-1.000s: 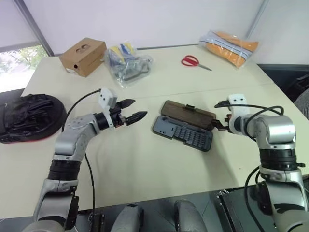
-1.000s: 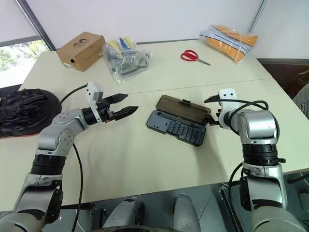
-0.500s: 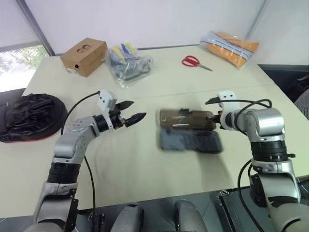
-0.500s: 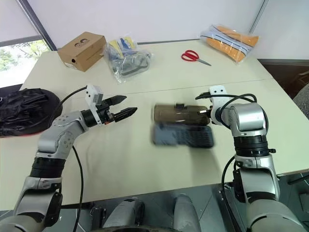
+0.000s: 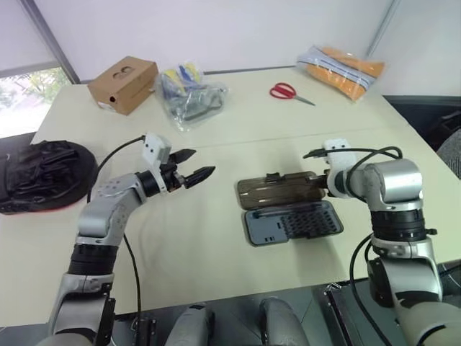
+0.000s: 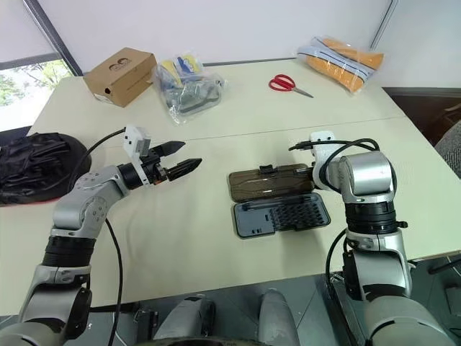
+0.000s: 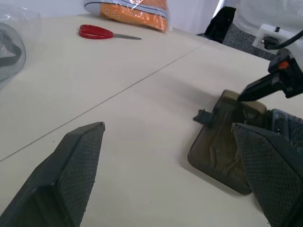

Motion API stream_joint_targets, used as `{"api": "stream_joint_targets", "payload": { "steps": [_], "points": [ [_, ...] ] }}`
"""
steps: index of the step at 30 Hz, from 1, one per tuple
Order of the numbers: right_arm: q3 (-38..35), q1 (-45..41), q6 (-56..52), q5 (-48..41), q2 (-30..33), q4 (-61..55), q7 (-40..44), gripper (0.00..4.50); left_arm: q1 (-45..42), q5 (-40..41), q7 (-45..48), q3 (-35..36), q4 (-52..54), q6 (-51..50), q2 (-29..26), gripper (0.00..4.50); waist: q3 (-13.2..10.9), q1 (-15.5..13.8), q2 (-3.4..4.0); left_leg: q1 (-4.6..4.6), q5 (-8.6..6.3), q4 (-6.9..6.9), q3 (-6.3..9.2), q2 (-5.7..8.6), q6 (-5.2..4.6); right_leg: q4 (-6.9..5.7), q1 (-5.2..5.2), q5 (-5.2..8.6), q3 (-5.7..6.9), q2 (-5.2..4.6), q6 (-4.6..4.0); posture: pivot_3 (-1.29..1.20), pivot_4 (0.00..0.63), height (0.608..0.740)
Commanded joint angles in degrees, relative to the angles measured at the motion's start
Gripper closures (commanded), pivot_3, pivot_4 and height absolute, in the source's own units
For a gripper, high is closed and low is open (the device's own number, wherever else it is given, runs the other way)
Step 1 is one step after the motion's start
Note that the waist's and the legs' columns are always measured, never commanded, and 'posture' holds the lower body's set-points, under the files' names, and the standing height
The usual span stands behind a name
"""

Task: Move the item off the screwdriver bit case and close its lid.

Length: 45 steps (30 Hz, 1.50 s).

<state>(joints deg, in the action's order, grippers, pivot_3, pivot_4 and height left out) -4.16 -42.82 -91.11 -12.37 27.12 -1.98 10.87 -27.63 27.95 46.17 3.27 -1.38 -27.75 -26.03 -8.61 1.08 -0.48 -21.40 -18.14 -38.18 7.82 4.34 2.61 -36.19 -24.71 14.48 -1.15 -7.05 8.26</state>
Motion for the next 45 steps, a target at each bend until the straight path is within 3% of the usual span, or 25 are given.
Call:
{"api": "stream_joint_targets", "payload": {
  "steps": [1, 9, 16, 32, 37, 45],
  "points": [
    [-2.2, 0.64, -1.39, -2.91, -2.81, -6.09, -1.28, 4.44, -0.36, 0.0, 0.36, 1.09, 2.01, 1.25, -0.87, 0.0, 0.0, 0.09, 0.01, 0.0, 0.0, 0.03, 0.0, 0.0, 0.0, -0.01, -0.02, 0.0, 0.0, 0.0, 0.0, 0.0, 0.15, 0.74],
    [-6.16, 0.76, -1.39, -10.25, -7.3, -7.72, -9.81, 4.44, -1.16, -0.22, 0.81, 0.63, 1.15, 1.23, -1.01, 0.0, -0.02, 0.08, 0.03, -0.02, 0.0, 0.04, -0.04, -0.01, 0.0, -0.04, -0.1, 0.0, -0.04, 0.0, 0.0, 0.0, 0.15, 0.74],
    [-9.78, 2.84, -1.39, -21.71, -8.9, -6.9, -22.27, 4.44, -1.3, -0.65, 0.47, 0.54, 1.49, 1.35, -0.76, 0.0, -0.01, 0.09, 0.03, -0.02, 0.0, 0.04, -0.04, -0.01, 0.0, -0.04, -0.1, 0.0, -0.05, 0.0, 0.0, 0.0, 0.15, 0.74],
    [-13.61, 3.59, -1.2, -73.01, -7.78, 0.47, -67.96, 4.44, -1.35, -0.76, -0.12, 0.76, 1.91, 1.36, -0.24, 0.0, -0.02, 0.23, 0.04, -0.02, 0.0, 0.06, -0.07, -0.06, 0.0, -0.05, -0.09, 0.0, -0.05, 0.01, 0.0, 0.0, 0.15, 0.74],
    [-1.76, 7.52, 14.59, -98.12, 1.76, -0.58, -85.1, 4.44, -1.26, -0.75, -0.2, 0.84, 2.12, 1.33, 0.0, 0.0, -0.04, 0.08, 0.07, -0.03, 0.0, 0.05, -0.06, -0.07, -0.01, -0.02, -0.08, 0.0, -0.06, 0.0, 0.0, 0.0, 0.15, 0.74],
    [4.37, 9.28, 22.12, -100.63, 7.98, -4.61, -84.83, 4.44, -1.0, -0.71, -0.11, 0.74, 2.35, 1.2, 0.14, 0.0, -0.04, 0.45, 0.07, -0.03, -0.01, 0.05, -0.16, -0.1, -0.04, 0.01, -0.05, 0.0, -0.06, 0.06, 0.0, 0.0, 0.15, 0.74]
  ]
}}
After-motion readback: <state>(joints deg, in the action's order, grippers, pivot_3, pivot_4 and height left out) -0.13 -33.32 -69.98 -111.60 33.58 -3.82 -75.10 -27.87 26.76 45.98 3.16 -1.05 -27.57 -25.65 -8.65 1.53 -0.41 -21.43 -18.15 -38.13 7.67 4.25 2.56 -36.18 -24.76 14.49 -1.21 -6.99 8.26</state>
